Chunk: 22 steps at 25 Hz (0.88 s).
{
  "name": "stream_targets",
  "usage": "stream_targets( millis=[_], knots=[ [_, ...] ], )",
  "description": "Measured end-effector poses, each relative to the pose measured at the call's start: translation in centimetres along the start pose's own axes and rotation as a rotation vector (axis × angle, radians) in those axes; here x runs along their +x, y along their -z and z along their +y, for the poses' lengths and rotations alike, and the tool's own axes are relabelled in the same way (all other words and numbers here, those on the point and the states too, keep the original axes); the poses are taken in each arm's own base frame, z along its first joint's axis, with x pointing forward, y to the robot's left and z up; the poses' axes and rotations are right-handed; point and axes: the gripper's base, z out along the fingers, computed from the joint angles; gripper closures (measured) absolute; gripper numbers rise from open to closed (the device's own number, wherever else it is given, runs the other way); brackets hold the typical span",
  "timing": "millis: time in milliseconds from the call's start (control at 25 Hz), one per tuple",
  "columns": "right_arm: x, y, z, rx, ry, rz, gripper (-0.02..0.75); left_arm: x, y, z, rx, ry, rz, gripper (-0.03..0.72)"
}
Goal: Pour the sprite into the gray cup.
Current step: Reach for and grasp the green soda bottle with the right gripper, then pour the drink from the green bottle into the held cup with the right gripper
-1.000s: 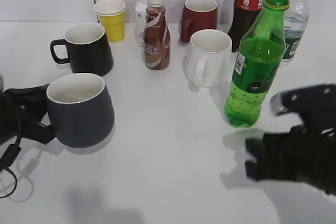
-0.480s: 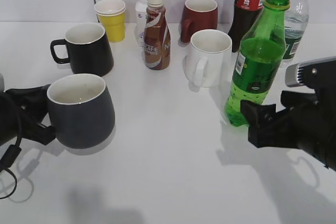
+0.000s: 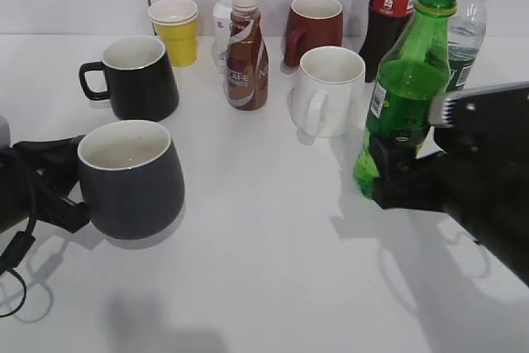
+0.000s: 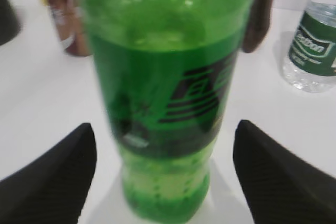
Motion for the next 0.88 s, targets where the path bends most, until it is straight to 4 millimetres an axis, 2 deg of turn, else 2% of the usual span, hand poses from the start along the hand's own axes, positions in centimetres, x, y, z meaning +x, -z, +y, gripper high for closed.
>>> stream_targets(
  millis=[200,280,320,360,400,480,680,880],
  knots=[
    [0.4,-3.1,1.6,0.028,0.000,-0.016,0.132,0.0,0.0,0.0,0.004,-0.002,0.000,0.642],
    [0.4,-4.1,2.2,0.037,-0.008,-0.017,0.179,0.0,0.0,-0.1,0.006,-0.003,0.000,0.642],
    [0.4,-4.3,2.3,0.038,-0.010,-0.020,0.237,0.0,0.0,-0.1,0.009,-0.004,0.000,0.642],
    [0.3,-4.4,2.4,0.036,-0.010,-0.020,0.300,-0.1,0.0,-0.1,0.015,-0.007,-0.002,0.642],
    [0.1,-4.3,2.4,0.034,0.000,-0.024,0.326,-0.2,0.1,-0.2,0.021,-0.012,-0.007,0.642],
    [-0.6,-4.0,2.4,0.017,0.056,-0.033,0.330,-0.7,0.2,-0.4,0.040,-0.030,-0.028,0.642],
    [-4.7,-2.3,3.3,-0.118,0.352,-0.144,0.330,-2.4,0.8,-0.7,0.064,-0.072,-0.107,0.642],
    [-7.3,-2.0,4.6,-0.232,0.620,-0.127,0.330,-5.7,0.4,-2.2,0.144,-0.128,-0.121,0.642]
  ],
)
